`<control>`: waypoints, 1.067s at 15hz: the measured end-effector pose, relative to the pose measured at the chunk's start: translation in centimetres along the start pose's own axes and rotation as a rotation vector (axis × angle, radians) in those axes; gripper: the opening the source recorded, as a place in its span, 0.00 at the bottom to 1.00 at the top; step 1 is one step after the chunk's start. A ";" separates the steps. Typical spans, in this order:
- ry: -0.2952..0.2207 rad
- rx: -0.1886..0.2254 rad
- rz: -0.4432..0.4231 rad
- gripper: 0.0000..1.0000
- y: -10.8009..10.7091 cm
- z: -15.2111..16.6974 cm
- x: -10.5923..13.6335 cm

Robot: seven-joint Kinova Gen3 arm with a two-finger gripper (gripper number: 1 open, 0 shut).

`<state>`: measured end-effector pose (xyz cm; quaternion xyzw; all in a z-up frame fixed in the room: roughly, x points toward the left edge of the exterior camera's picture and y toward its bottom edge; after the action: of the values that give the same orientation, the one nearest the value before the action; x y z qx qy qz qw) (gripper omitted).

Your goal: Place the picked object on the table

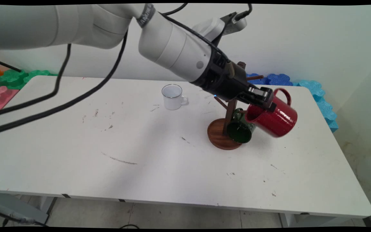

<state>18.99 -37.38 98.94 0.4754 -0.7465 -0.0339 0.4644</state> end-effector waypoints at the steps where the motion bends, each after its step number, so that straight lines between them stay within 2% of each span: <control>1: -0.008 -0.003 0.012 0.00 0.0 -0.4 -0.3; 8: -0.052 -0.007 0.082 0.00 -0.9 -2.7 -2.0; 16: -0.098 0.027 0.175 0.00 -3.3 -5.0 -3.1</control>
<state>25.21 -34.91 98.05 0.4123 -0.8073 -0.0060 0.4221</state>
